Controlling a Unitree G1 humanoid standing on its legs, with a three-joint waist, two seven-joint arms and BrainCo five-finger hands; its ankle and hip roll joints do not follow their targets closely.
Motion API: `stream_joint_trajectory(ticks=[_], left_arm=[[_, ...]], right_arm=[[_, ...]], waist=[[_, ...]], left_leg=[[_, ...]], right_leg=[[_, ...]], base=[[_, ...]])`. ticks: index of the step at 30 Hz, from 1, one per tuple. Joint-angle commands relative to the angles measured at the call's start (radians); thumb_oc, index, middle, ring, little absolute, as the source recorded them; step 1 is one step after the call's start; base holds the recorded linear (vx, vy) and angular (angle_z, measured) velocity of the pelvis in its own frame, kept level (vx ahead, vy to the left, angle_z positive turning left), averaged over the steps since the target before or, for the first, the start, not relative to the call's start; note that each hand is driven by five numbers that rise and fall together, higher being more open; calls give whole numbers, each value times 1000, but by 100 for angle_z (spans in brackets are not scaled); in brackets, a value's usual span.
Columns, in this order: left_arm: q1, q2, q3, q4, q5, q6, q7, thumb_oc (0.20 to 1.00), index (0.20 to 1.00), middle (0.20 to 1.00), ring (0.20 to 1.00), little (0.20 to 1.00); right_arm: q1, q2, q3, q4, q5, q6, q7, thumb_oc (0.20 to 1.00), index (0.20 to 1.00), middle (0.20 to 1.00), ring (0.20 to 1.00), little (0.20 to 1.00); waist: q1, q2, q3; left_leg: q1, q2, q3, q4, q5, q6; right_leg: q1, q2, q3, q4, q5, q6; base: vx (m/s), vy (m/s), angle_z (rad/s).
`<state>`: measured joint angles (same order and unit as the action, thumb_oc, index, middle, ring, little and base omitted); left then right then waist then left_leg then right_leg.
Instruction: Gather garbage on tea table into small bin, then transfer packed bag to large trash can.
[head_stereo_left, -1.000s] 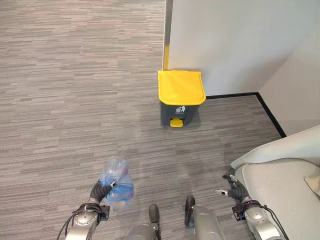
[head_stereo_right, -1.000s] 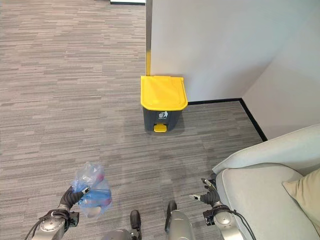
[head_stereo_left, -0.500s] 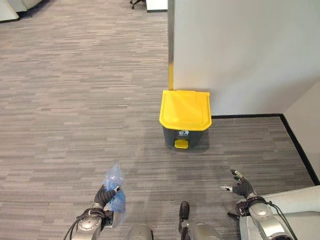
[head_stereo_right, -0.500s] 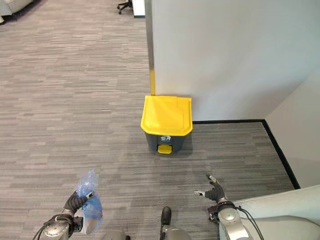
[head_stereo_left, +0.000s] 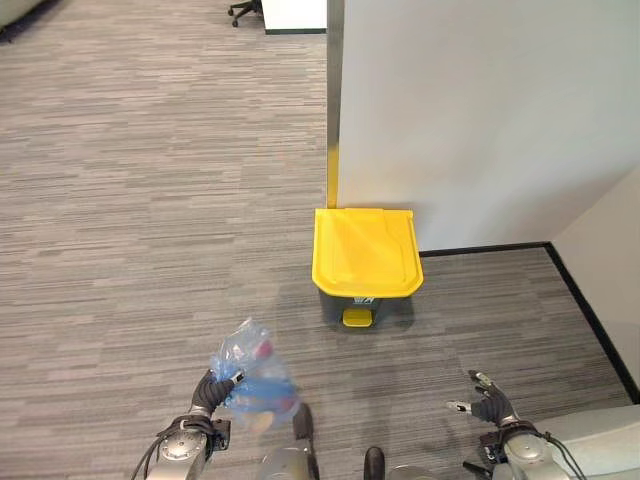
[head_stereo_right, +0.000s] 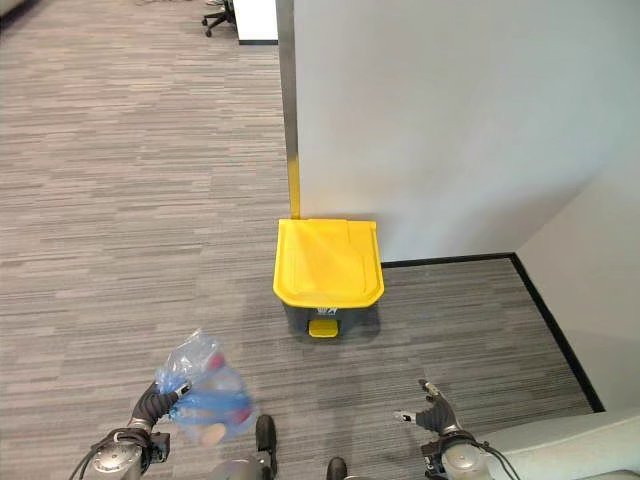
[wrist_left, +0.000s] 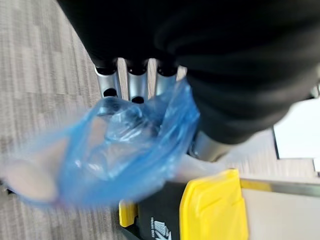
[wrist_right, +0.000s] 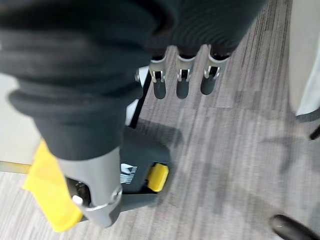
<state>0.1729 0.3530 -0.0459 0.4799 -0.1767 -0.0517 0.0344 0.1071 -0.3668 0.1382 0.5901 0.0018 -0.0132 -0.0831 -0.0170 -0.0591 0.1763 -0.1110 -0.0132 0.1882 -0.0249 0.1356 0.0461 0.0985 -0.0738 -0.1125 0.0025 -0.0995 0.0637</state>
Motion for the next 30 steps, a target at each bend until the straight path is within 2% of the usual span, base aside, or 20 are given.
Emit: stream_joint_trajectory(ticks=[1,5,7,13,16,17,19,20,21,23,24,27,29,30], left_arm=[[1,57,23,-54,-16,-40,8,200,200,200,200,200],[-15,81,29,-55,-19,-37,16,200,200,200,200,200],[-22,85,30,-53,-23,-37,19,200,200,200,200,200],[-38,84,26,-27,-41,-46,31,200,200,200,200,200],[-38,80,28,-22,-46,-51,34,200,200,200,200,200],[-34,80,29,-29,-42,-51,31,200,200,200,200,200],[-28,75,32,-37,-44,-47,26,200,200,200,200,200],[-25,69,34,-40,-45,-42,19,200,200,200,200,200],[-25,64,30,-42,-47,-40,18,200,200,200,200,200],[-31,51,17,-33,-50,-37,10,200,200,200,200,200],[-34,51,14,-30,-49,-37,10,200,200,200,200,200],[-36,49,8,-18,-41,-37,7,200,200,200,200,200],[-24,49,14,-17,-34,-35,4,200,200,200,200,200],[-14,50,19,-13,-26,-35,3,200,200,200,200,200]], right_arm=[[-39,3,-14,-30,13,-19,-6,1000,1000,1000,1000,1000],[-55,12,-8,-30,14,-17,-2,1000,1000,1000,1000,1000],[-62,15,-2,-32,15,-15,-1,1000,1000,1000,1000,1000],[-73,2,8,-21,19,-12,-3,1000,1000,1000,1000,1000],[-70,2,6,-16,19,-13,-6,1000,1000,1000,1000,1000],[-66,2,3,-20,24,-17,-7,1000,1000,1000,1000,1000],[-60,-2,-6,-23,30,-24,-10,1000,1000,1000,1000,1000],[-50,-10,-16,-30,39,-28,-11,1000,1000,1000,1000,1000],[-46,-15,-21,-30,41,-28,-14,1000,1000,1000,1000,1000],[-39,-25,-36,-28,52,-22,-17,1000,1000,1000,1000,1000],[-39,-25,-36,-27,53,-22,-18,1000,1000,1000,1000,1000],[-31,-30,-40,-20,56,-22,-19,1000,1000,1000,1000,1000],[-26,-32,-44,-11,54,-22,-22,1000,1000,1000,1000,1000],[-26,-27,-46,0,49,-20,-21,1000,1000,1000,1000,1000]], waist=[[44,-33,-14],[39,-29,-5],[32,-22,6],[0,-9,28],[-3,-11,31],[-4,-16,27],[-4,-20,22],[-7,-25,18],[-7,-28,19],[-16,-26,23],[-17,-26,23],[-20,-28,15],[-17,-21,11],[-19,-14,-5]], left_leg=[[-62,30,-48,161,-176,-59],[-37,10,-56,159,-214,-23],[-12,7,-56,150,-226,-11],[60,-9,-72,108,-233,-12],[82,-12,-86,93,-234,-21],[83,-15,-88,99,-241,-26],[74,-6,-92,134,-250,-50],[50,18,-75,200,-262,-73],[33,32,-64,245,-266,-83],[-7,67,-41,340,-232,-95],[-13,69,-38,341,-227,-92],[-22,66,-21,293,-232,-83],[-40,56,-5,225,-192,-91],[13,42,-12,160,-192,-88]], right_leg=[[-27,-31,5,68,-33,38],[-120,-41,49,237,3,73],[-194,-35,61,293,24,69],[-287,-4,30,203,59,55],[-283,-6,-7,168,64,53],[-268,-6,-1,145,61,49],[-239,-4,-3,116,59,35],[-212,-7,-19,98,48,22],[-196,-10,-32,93,41,12],[-162,-4,-58,88,21,-13],[-153,-3,-59,85,17,-16],[-130,0,-64,68,9,-15],[-112,11,-53,58,2,-13],[-99,19,-47,51,1,-8]], base=[[153,173,-15],[118,152,-19],[127,95,-26],[142,-6,-11],[118,-129,9],[140,-196,17],[139,-234,46],[131,-259,66],[120,-256,91],[98,-167,62],[121,-122,9],[101,-26,0],[163,92,-4],[181,150,-21]])
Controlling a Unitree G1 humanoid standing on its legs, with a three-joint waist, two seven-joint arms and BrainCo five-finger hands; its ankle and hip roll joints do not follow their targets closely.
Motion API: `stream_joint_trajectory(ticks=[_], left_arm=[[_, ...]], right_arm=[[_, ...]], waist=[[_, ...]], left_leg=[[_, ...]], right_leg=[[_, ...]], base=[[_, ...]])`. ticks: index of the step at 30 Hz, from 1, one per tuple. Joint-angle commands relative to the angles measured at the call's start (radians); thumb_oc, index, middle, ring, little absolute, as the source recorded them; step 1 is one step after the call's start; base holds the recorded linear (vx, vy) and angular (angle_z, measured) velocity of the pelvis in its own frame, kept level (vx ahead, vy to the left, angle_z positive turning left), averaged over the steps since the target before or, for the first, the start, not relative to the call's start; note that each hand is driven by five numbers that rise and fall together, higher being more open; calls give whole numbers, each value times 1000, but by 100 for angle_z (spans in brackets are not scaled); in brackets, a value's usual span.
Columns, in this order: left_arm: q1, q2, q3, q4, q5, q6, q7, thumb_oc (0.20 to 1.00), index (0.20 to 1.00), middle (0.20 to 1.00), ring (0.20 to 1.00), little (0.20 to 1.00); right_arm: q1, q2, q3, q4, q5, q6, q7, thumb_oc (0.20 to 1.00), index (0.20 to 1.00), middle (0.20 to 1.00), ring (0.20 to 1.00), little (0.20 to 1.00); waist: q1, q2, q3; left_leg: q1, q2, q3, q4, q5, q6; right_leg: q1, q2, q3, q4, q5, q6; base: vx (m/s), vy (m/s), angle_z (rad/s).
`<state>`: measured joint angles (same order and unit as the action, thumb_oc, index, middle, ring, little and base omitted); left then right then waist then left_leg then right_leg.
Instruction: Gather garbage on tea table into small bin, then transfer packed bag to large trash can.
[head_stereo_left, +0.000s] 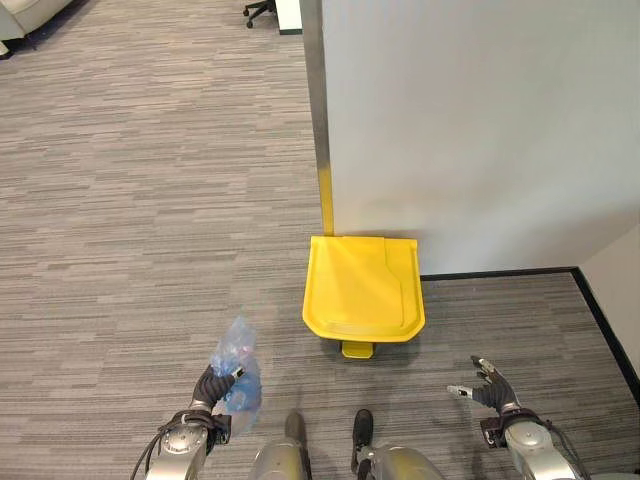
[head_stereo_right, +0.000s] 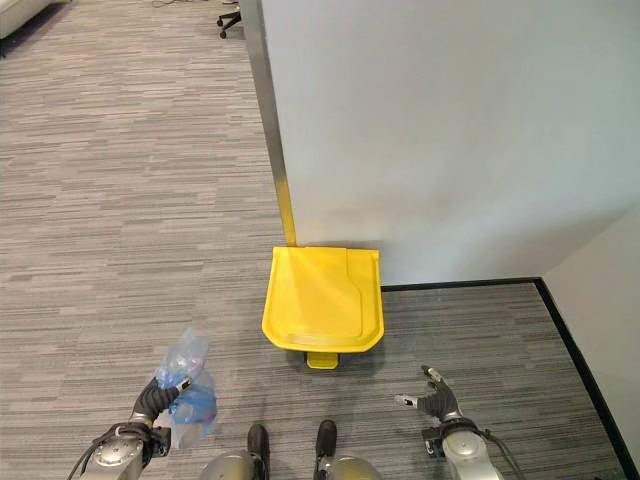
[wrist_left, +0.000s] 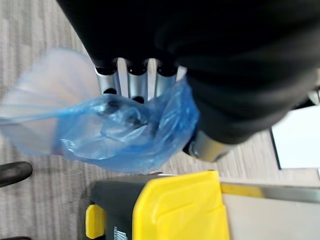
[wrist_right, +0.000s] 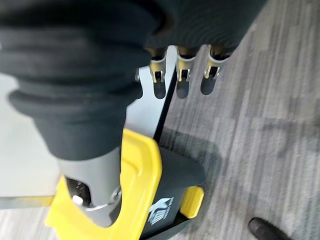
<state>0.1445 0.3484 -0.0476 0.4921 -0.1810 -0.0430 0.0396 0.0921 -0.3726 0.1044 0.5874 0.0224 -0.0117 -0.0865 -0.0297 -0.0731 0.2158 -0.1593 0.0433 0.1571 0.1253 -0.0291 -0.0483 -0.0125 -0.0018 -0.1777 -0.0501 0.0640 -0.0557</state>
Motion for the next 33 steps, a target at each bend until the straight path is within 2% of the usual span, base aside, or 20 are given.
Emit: stream_joint_trajectory(ticks=[1,6,10,12,14,17,19,21,26,30,31,32,33], left_arm=[[16,54,24,-23,-19,-42,-2,200,200,200,200,200],[29,55,33,-20,-13,-45,7,200,200,200,200,200],[34,58,38,-22,-13,-44,10,200,200,200,200,200],[30,69,42,-19,-11,-46,15,200,200,200,200,200],[26,73,42,-18,-12,-47,17,200,200,200,200,200],[18,80,45,-19,-17,-45,21,200,200,200,200,200],[14,89,49,-19,-15,-42,24,200,200,200,200,200],[13,91,50,-20,-13,-42,27,200,200,200,200,200],[14,95,52,-17,-18,-46,26,200,200,200,200,200],[-3,89,56,-7,-20,-50,32,200,200,200,200,200],[-15,87,52,-2,-16,-54,33,200,200,200,200,200],[-14,85,47,-4,-10,-55,31,200,200,200,200,200],[-13,85,47,-4,-10,-55,31,200,200,200,200,200]], right_arm=[[-10,-19,-14,5,27,-22,-18,1000,1000,1000,1000,1000],[-14,-5,-14,22,30,-18,-18,1000,1000,1000,1000,1000],[-18,0,-11,30,28,-15,-16,1000,1000,1000,1000,1000],[-33,7,1,32,21,-8,-15,1000,1000,1000,1000,1000],[-36,10,4,31,19,-8,-15,1000,1000,1000,1000,1000],[-45,16,12,25,16,-6,-16,1000,1000,1000,1000,1000],[-52,26,22,17,10,-6,-12,1000,1000,1000,1000,1000],[-61,26,30,15,5,-5,-14,1000,1000,1000,1000,1000],[-70,12,28,10,5,-4,-19,1000,1000,1000,1000,1000],[-65,5,16,11,7,-1,-25,1000,1000,1000,1000,1000],[-58,1,5,14,14,-5,-28,1000,1000,1000,1000,1000],[-37,0,-9,14,25,-6,-29,1000,1000,1000,1000,1000],[-36,0,-9,14,25,-6,-29,1000,1000,1000,1000,1000]], waist=[[-7,0,-48],[0,-6,-66],[9,-10,-67],[19,-17,-61],[22,-19,-58],[27,-20,-49],[30,-16,-35],[29,-13,-16],[7,-8,8],[-18,-13,25],[-28,-20,23],[-38,-27,10],[-37,-26,10]], left_leg=[[80,-17,22,-10,-26,8],[139,-36,26,-82,-30,27],[145,-44,21,-89,-37,37],[139,-58,19,-82,-54,58],[136,-63,17,-80,-58,63],[127,-72,7,-75,-64,75],[133,-83,0,-71,-77,94],[168,-94,-2,-83,-93,100],[226,-117,-18,-90,-129,106],[251,-136,-49,-59,-170,101],[260,-150,-66,-32,-197,100],[271,-168,-88,-12,-229,97],[270,-167,-88,-10,-231,97]], right_leg=[[16,-52,20,100,-160,115],[33,-60,41,70,-138,140],[31,-67,52,70,-129,150],[11,-82,72,93,-122,169],[2,-87,76,104,-120,175],[-31,-93,87,157,-122,187],[-86,-102,98,275,-125,201],[-164,-102,75,331,-82,201],[-272,-97,15,217,-4,208],[-301,-95,-27,86,24,225],[-314,-92,-19,68,39,229],[-291,-87,16,46,50,219],[-290,-86,16,46,49,219]], base=[[157,134,-51],[76,110,-20],[23,100,-5],[23,222,-3],[10,132,-15],[-4,132,-14],[41,176,-22],[111,133,-18],[141,45,-17],[203,3,26],[353,-60,30],[293,-53,53],[352,-85,61]])
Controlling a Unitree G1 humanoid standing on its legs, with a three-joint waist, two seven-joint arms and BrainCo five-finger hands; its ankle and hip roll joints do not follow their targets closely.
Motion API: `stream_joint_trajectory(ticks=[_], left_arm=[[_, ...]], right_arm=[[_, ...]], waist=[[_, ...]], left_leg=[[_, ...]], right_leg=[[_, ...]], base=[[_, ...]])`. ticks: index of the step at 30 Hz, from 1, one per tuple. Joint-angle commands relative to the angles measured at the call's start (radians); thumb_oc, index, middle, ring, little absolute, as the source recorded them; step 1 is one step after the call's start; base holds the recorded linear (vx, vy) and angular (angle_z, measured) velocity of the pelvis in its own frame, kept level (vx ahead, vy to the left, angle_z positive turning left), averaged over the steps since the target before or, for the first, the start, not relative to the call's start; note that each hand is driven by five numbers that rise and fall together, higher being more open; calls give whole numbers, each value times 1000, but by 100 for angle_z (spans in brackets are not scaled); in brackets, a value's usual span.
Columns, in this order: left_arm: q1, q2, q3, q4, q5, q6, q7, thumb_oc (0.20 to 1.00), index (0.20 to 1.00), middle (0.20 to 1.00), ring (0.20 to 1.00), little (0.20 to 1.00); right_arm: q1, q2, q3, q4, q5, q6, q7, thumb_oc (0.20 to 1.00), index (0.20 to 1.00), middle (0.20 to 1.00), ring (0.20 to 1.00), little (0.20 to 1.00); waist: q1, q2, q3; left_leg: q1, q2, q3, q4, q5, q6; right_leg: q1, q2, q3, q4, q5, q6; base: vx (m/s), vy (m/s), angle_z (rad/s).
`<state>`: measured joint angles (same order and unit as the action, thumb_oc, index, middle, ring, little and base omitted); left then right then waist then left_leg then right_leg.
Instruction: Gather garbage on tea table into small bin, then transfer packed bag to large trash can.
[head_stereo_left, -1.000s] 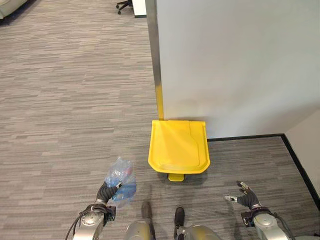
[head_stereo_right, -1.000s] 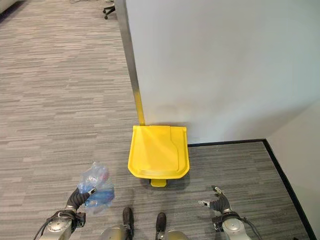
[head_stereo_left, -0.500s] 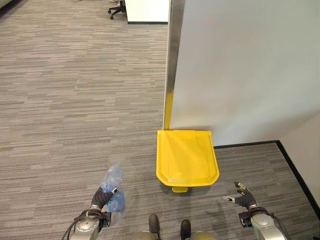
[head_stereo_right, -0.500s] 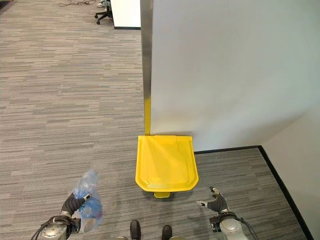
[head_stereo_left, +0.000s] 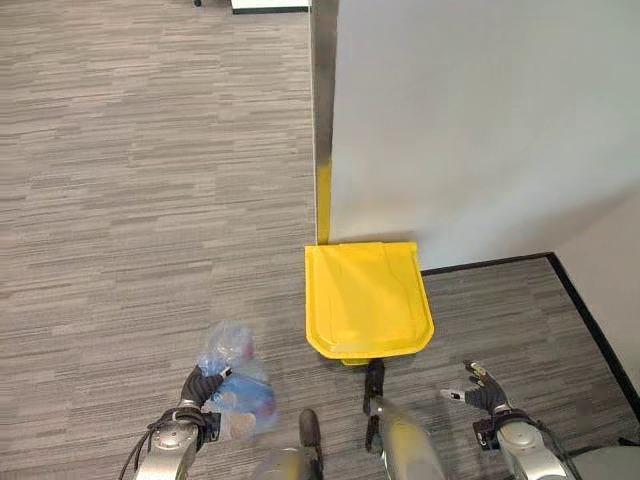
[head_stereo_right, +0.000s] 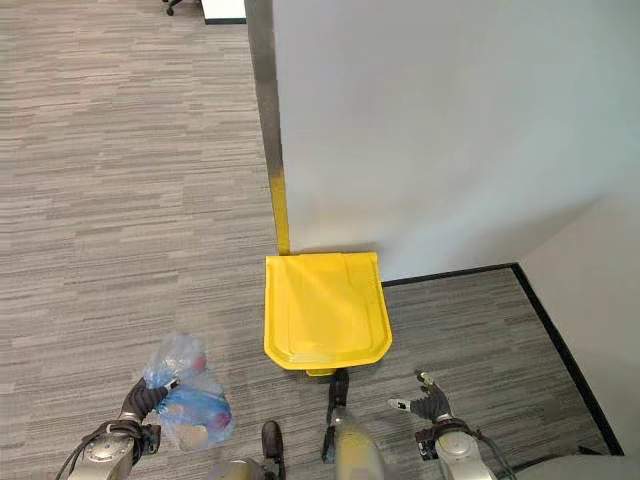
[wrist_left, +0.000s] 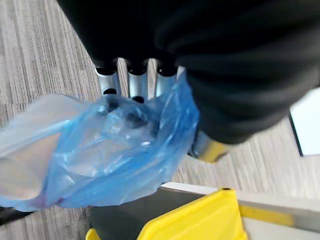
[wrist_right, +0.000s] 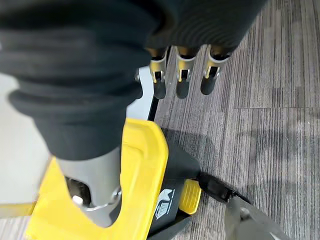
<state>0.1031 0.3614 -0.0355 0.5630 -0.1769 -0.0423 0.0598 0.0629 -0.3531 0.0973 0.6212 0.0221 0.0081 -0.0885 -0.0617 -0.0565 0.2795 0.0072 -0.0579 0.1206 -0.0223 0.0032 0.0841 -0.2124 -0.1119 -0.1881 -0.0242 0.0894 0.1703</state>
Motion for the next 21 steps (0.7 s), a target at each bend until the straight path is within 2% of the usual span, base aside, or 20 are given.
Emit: stream_joint_trajectory(ticks=[1,4,9,12,16,19,21], left_arm=[[23,66,28,-69,-12,-58,9,200,200,200,200,200],[25,59,23,-63,-14,-53,6,200,200,200,200,200],[-4,55,1,-41,-23,-59,0,200,200,200,200,200],[0,52,-1,-45,-22,-60,-3,200,200,200,200,200],[7,47,-19,-61,0,-59,-30,200,200,200,200,200],[-17,48,-50,-67,11,-67,-39,200,200,200,200,200],[-33,48,-63,-70,6,-72,-36,200,200,200,200,200]], right_arm=[[1,-30,-17,-14,38,-30,-31,1000,1000,1000,1000,1000],[2,-36,-30,-6,52,-31,-36,1000,1000,1000,1000,1000],[-4,-45,-34,15,72,-38,-36,1000,1000,1000,1000,1000],[-6,-40,-23,21,72,-38,-27,1000,1000,1000,1000,1000],[-56,-15,71,4,75,-40,29,1000,1000,1000,1000,1000],[-163,6,198,-58,61,-50,65,1000,1000,1000,1000,1000],[-215,14,240,-78,58,-54,67,1000,1000,1000,1000,1000]], waist=[[-13,-43,-70],[-25,-33,-86],[-50,-6,-116],[-49,-2,-120],[-27,0,-118],[8,-2,-111],[22,-3,-108]], left_leg=[[116,-69,-71,169,-291,-40],[127,-48,-73,176,-311,-44],[150,-29,-67,104,-289,-53],[160,-31,-68,86,-284,-51],[163,-42,-81,79,-279,-45],[151,-49,-89,90,-282,-41],[145,-50,-95,96,-283,-40]], right_leg=[[-81,20,55,38,46,-20],[-79,22,38,62,40,-31],[-71,48,40,34,40,-31],[-66,54,50,22,45,-27],[-66,52,66,7,62,-23],[-70,44,60,4,65,-26],[-71,41,56,5,64,-28]], base=[[209,-57,53],[276,-114,16],[82,-13,5],[14,27,-5],[2,12,2],[0,-14,12],[4,-25,9]])
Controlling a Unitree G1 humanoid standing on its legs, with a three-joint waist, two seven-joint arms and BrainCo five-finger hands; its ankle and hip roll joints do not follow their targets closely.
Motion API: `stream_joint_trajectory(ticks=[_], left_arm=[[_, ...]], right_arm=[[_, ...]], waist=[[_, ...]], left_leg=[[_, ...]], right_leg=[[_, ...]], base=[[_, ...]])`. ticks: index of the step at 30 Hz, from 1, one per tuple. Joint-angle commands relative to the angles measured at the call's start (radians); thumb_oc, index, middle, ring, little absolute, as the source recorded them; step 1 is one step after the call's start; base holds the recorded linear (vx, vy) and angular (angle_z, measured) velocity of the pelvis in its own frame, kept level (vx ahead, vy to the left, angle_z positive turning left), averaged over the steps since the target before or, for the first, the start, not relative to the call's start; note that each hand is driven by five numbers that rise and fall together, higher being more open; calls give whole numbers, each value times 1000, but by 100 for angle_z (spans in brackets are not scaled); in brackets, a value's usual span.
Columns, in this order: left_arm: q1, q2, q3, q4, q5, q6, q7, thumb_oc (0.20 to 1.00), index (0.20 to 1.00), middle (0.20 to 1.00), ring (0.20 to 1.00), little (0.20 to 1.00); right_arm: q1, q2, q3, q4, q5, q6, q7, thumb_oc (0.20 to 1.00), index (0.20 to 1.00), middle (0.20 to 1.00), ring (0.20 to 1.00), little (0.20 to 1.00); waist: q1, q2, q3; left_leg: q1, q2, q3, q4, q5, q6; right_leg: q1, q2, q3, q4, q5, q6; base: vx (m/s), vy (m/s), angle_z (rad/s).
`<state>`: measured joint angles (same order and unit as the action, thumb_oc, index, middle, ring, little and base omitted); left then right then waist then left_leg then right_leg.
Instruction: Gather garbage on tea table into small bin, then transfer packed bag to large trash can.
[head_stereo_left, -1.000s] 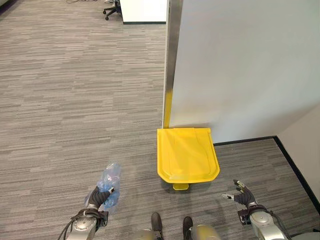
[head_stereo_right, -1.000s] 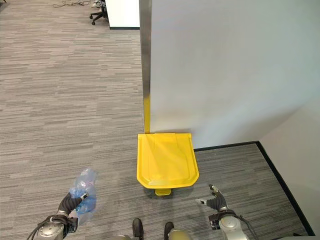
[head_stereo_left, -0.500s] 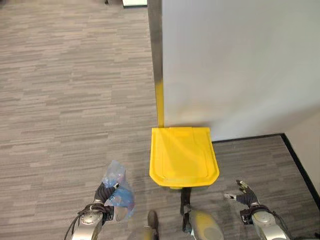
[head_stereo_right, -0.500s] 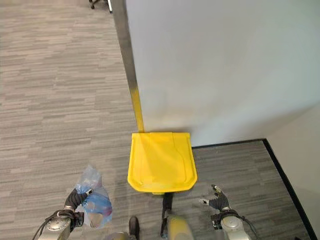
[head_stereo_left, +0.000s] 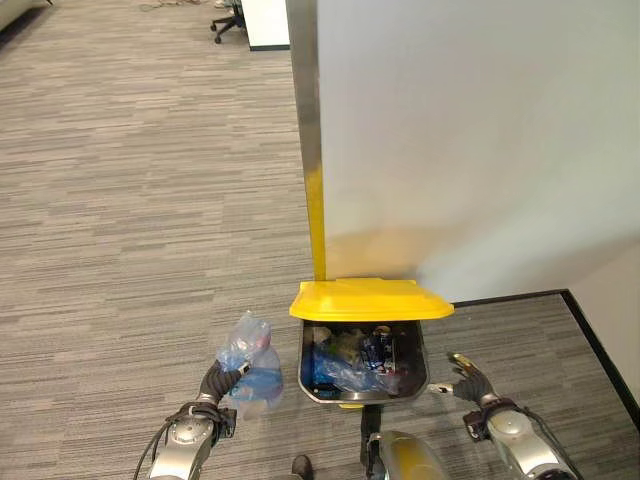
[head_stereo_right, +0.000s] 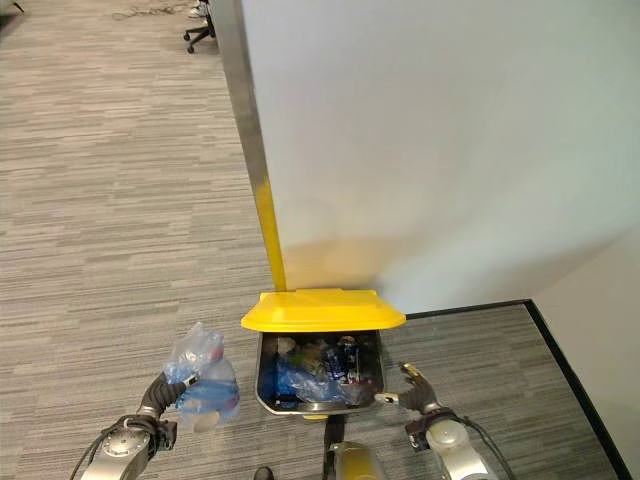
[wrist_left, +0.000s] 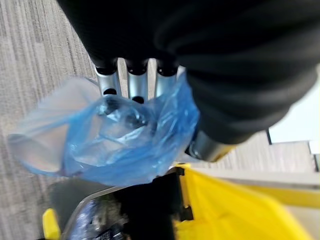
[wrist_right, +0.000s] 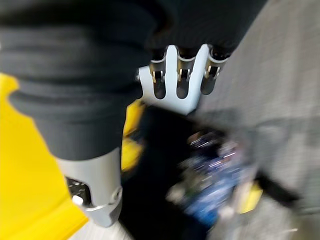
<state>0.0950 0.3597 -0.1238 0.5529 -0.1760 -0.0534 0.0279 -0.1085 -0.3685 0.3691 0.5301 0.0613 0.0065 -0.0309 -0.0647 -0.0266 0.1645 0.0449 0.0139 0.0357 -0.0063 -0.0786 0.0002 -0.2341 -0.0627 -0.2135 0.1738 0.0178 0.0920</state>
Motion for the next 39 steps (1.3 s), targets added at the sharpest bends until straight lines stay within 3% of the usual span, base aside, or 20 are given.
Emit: stream_joint_trajectory(ticks=[1,10,21,29,36,37,38,39], left_arm=[[-34,51,17,-62,-1,-64,1,200,200,200,200,200],[-181,73,-119,-138,-92,-105,0,200,200,200,200,200],[-432,82,-345,-230,-33,-137,-18,200,200,200,200,200],[-819,-27,-525,90,61,-108,79,200,200,200,200,200],[-882,-70,-569,290,183,-72,107,219,219,219,219,219],[-882,-70,-569,291,183,-72,108,492,492,492,492,492],[-878,-71,-561,315,203,-63,116,849,849,849,849,849],[-868,-70,-546,331,219,-57,129,1000,1000,1000,1000,1000]], right_arm=[[-70,32,-15,1,19,-54,7,1000,1000,1000,1000,1000],[-423,52,89,60,80,-55,-41,1000,1000,1000,1000,1000],[-632,10,97,174,130,-65,-91,1000,1000,1000,1000,1000],[-810,-1,175,192,156,-64,-138,1000,1000,1000,1000,1000],[-855,20,214,175,170,-77,-153,1000,1000,1000,1000,1000],[-855,20,214,175,170,-77,-153,1000,1000,1000,1000,1000],[-851,23,216,171,169,-77,-156,1000,1000,1000,1000,1000],[-840,26,217,159,170,-80,-158,1000,1000,1000,1000,1000]], waist=[[31,-33,8],[66,-54,32],[43,-67,84],[-22,-73,207],[-53,-71,239],[-53,-71,238],[-54,-70,242],[-57,-70,244]], left_leg=[[105,-122,-11,82,-201,44],[73,-125,-15,101,-200,45],[21,-134,8,132,-207,47],[-149,-147,61,259,-215,47],[-221,-143,87,306,-224,46],[-222,-143,88,307,-224,46],[-226,-143,90,310,-225,45],[-229,-142,90,317,-228,44]], right_leg=[[-50,-10,79,-193,135,50],[-65,-19,78,-192,145,47],[-118,-25,102,-167,158,56],[-244,-42,146,-110,174,59],[-303,-45,151,-97,179,61],[-304,-45,151,-96,179,61],[-308,-45,151,-95,179,61],[-310,-46,151,-95,180,60]], base=[[1,-22,11],[-9,-22,7],[-44,-1,-3],[-128,7,-10],[-26,-2,-13],[2,1,-6],[4,-6,-6],[7,-10,-3]])
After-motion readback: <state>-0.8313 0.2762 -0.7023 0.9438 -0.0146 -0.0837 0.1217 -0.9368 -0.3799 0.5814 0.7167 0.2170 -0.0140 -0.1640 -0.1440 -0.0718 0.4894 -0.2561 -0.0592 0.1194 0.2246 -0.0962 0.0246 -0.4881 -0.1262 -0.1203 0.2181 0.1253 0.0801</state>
